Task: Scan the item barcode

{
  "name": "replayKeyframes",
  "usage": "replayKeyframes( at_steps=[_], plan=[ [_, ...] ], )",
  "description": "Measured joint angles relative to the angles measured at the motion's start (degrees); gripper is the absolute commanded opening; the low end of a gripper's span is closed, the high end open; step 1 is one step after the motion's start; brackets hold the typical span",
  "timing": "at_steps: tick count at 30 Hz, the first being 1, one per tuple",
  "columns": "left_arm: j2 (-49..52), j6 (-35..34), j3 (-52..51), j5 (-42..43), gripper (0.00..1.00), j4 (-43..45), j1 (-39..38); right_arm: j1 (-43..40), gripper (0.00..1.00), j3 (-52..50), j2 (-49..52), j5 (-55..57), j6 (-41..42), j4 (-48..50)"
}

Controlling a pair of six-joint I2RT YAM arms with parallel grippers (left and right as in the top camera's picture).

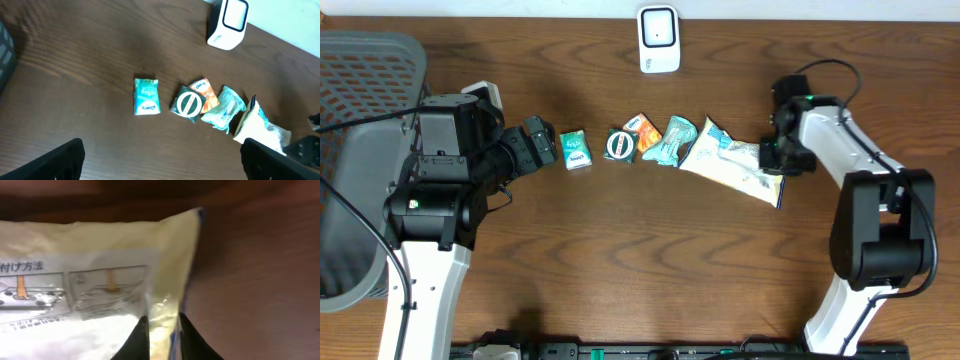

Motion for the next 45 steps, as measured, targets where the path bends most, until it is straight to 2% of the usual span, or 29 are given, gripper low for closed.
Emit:
replayKeyframes(
  at_steps=[5,10,15,18,25,30,34,37,40,45],
  plan=[
    [0.00,0.00,0.00,0.02,0.98,-0.02,0.00,-0.70,0.15,10.56,0.22,-5.40,0.00,-9.92],
    [0.00,0.00,0.00,0.02,0.98,-0.02,0.00,0.55,0.15,17.70,0.13,-16.13,-1.66,-11.76],
    [0.00,0.00,0.00,0.02,0.98,-0.02,0.00,5.29,0.15,17.16,0.13,-20.02,-3.30,-9.42],
    [0.00,0.00,0.00,0.02,0.98,-0.02,0.00,8.81,0.11,15.37,0.13,-18.36,-2.75,-6.69],
    [0.00,0.00,0.00,0.02,0.98,0.00,0.00,14.27,0.12,3.41,0.22,-12.90,2.56,7.72],
    [0.00,0.00,0.00,0.02,0.98,-0.02,0.00,15.52,0.12,0.76,0.74,-11.39,3.98,10.71],
    [0.00,0.00,0.00,0.02,0.98,-0.04,0.00,15.56,0.15,4.22,0.96,-10.91,4.35,4.46],
    [0.00,0.00,0.00,0.00,0.98,-0.02,0.00,15.04,0.20,11.89,1.31,-9.01,3.80,-4.02],
    [0.00,0.00,0.00,0.04,0.98,-0.02,0.00,13.77,0.20,19.45,1.31,-6.49,2.84,-9.38],
    [0.00,0.00,0.00,0.02,0.98,-0.02,0.00,11.45,0.20,22.99,0.92,-2.69,1.97,-12.70]
  ],
)
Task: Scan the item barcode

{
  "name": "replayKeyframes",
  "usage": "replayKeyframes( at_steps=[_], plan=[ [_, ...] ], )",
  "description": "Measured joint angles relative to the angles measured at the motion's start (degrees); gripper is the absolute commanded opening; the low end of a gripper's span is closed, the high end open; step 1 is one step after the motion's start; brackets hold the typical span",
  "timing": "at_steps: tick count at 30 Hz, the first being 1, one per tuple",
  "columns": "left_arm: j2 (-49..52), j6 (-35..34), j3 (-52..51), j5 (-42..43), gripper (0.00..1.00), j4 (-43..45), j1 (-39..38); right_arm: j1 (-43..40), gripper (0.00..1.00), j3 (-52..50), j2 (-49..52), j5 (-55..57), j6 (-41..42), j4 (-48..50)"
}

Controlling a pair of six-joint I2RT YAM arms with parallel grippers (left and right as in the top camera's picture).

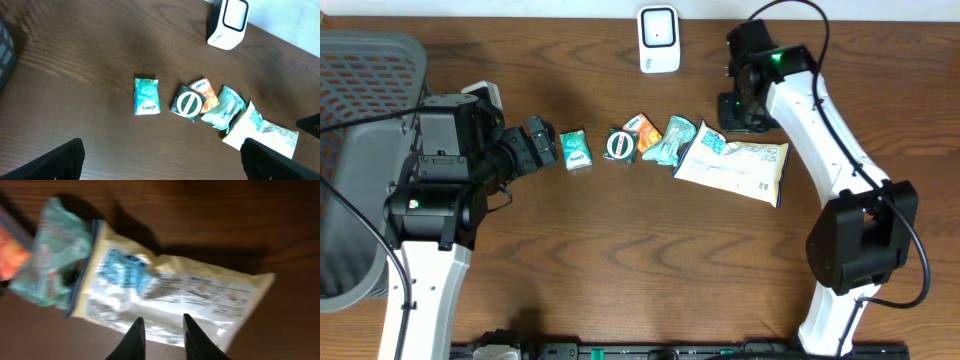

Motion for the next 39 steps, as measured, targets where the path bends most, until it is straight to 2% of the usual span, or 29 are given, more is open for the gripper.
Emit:
replayKeyframes(
  at_steps=[4,10,16,19,24,29,35,39],
  plan=[
    [0.00,0.00,0.00,0.00,0.98,0.00,0.00,-0.70,0.24,-3.85,0.02,1.25,-0.20,3.13],
    [0.00,0.00,0.00,-0.02,0.98,0.02,0.00,-0.63,0.26,-16.79,0.24,1.14,-0.33,17.22],
    [0.00,0.00,0.00,0.00,0.98,0.00,0.00,-1.42,0.23,-22.71,1.20,3.85,0.85,25.20],
    [0.00,0.00,0.00,0.00,0.98,0.00,0.00,-3.08,0.23,-21.90,1.22,7.50,1.75,22.91],
    [0.00,0.00,0.00,0.02,0.98,-0.04,0.00,-6.36,0.23,-13.42,1.99,10.82,2.43,9.86],
    [0.00,0.00,0.00,0.00,0.98,-0.02,0.00,-6.23,0.28,-2.97,1.99,6.01,0.87,0.50],
    [0.00,0.00,0.00,0.00,0.98,0.00,0.00,-3.34,0.31,-2.12,1.97,-3.63,-3.52,-0.61],
    [0.00,0.00,0.00,0.00,0.98,0.00,0.00,-1.05,0.33,-6.03,1.97,-6.14,-4.74,5.55]
  ],
)
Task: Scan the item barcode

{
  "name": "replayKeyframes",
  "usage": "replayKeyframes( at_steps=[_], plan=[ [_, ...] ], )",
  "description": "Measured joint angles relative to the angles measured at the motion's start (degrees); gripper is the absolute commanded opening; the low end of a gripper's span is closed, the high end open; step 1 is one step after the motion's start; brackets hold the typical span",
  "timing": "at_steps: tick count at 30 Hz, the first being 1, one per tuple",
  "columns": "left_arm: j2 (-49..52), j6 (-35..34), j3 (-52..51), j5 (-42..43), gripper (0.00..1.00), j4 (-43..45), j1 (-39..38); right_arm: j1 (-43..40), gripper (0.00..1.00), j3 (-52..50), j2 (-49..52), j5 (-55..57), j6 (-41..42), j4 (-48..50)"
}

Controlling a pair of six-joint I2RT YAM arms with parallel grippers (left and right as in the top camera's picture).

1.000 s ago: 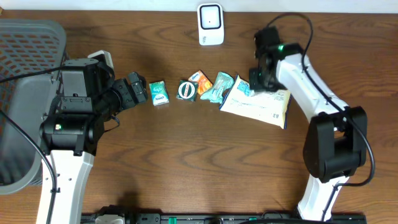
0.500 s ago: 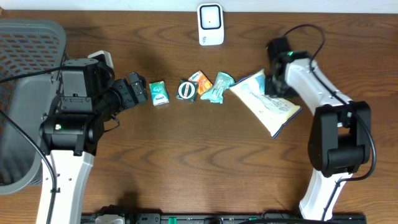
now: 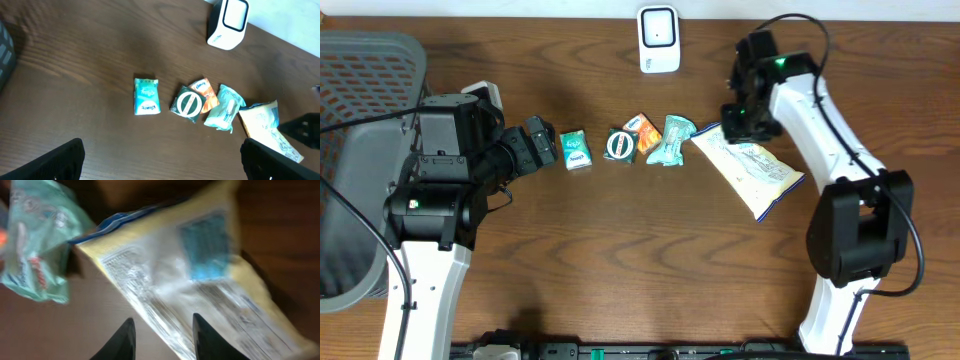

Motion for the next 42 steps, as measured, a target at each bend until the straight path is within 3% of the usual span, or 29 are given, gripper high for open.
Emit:
replayKeyframes(
  at_steps=[7,9,13,17,21,26,36,42],
  plan=[
    [0.00,0.00,0.00,0.00,0.98,0.00,0.00,0.96,0.36,-12.94,0.13,2.54,1.25,21.90],
    [0.00,0.00,0.00,0.00,0.98,0.00,0.00,0.79,0.37,-14.34,0.13,2.82,1.55,24.20],
    [0.00,0.00,0.00,0.00,0.98,0.00,0.00,0.79,0.40,-12.85,0.11,3.48,1.92,20.59],
    [0.00,0.00,0.00,0.00,0.98,-0.02,0.00,0.79,0.47,-6.49,0.11,5.22,2.10,9.22],
    [0.00,0.00,0.00,0.02,0.98,0.00,0.00,0.79,0.69,0.83,-0.57,7.30,0.13,-0.66],
    [0.00,0.00,0.00,0.00,0.98,0.00,0.00,0.22,0.99,2.47,-1.86,11.50,-1.70,-2.45],
    [0.00,0.00,0.00,-0.02,0.98,0.00,0.00,-10.05,0.99,-5.55,-1.84,0.50,-13.62,7.15],
    [0.00,0.00,0.00,0.00,0.98,0.00,0.00,-16.52,0.99,-13.64,-1.84,-13.42,-20.22,13.94]
  ],
)
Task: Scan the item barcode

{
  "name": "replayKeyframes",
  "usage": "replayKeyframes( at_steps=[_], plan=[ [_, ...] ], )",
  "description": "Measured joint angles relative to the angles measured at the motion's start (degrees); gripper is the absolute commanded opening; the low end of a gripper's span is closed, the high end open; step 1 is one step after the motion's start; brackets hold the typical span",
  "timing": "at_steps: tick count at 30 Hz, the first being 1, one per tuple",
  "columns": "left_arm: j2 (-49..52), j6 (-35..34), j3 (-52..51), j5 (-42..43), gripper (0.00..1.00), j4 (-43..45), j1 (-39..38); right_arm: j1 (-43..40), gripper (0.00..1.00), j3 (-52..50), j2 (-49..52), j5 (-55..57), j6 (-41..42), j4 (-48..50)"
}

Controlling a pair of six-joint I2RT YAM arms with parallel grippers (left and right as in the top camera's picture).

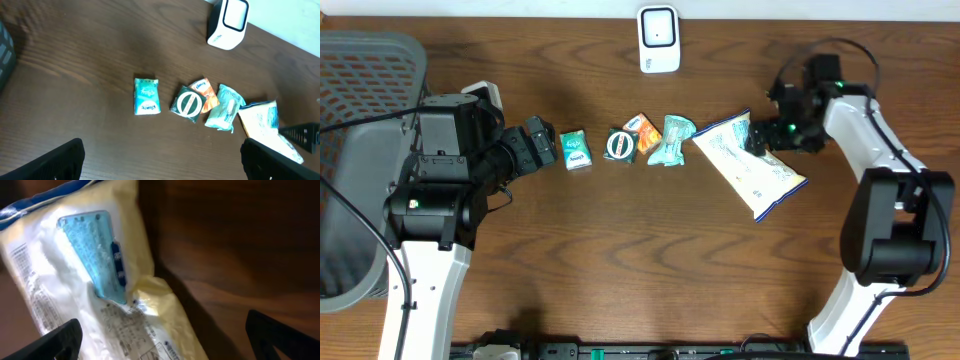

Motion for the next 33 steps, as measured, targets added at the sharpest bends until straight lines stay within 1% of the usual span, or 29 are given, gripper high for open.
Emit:
replayKeyframes(
  at_steps=[5,8,10,11,12,14,15,18,19,27,33],
  plan=[
    [0.00,0.00,0.00,0.00,0.98,0.02,0.00,-3.04,1.00,-5.35,0.00,-11.17,-2.73,3.82],
    [0.00,0.00,0.00,0.00,0.98,0.00,0.00,-2.99,0.99,-7.56,0.00,-14.43,-3.34,4.74],
    [0.00,0.00,0.00,0.00,0.98,0.00,0.00,-2.73,0.96,-8.46,-0.17,-16.20,-3.78,5.20],
    [0.00,0.00,0.00,0.00,0.98,0.00,0.00,-2.67,0.91,-8.92,-0.26,-16.83,-3.98,5.51],
    [0.00,0.00,0.00,0.00,0.98,0.00,0.00,-2.58,0.83,-9.51,-0.35,-17.55,-4.31,5.99],
    [0.00,0.00,0.00,0.00,0.98,0.00,0.00,-2.43,0.44,-11.13,-0.63,-18.69,-4.61,7.45],
    [0.00,0.00,0.00,0.00,0.98,0.00,0.00,-2.32,0.31,-12.15,-0.76,-18.93,-4.57,8.39],
    [0.00,0.00,0.00,0.00,0.98,0.00,0.00,-2.14,0.04,-15.02,-0.76,-21.31,-4.22,9.97],
    [0.00,0.00,0.00,0.00,0.98,0.00,0.00,-2.14,0.01,-15.10,-0.76,-21.68,-4.07,9.88],
    [0.00,0.00,0.00,0.00,0.98,0.00,0.00,-2.58,0.01,-14.27,-0.87,-31.47,-2.36,8.98],
    [0.00,0.00,0.00,0.00,0.98,0.00,0.00,-3.69,0.01,-8.76,-0.87,-42.91,1.79,9.01]
  ],
)
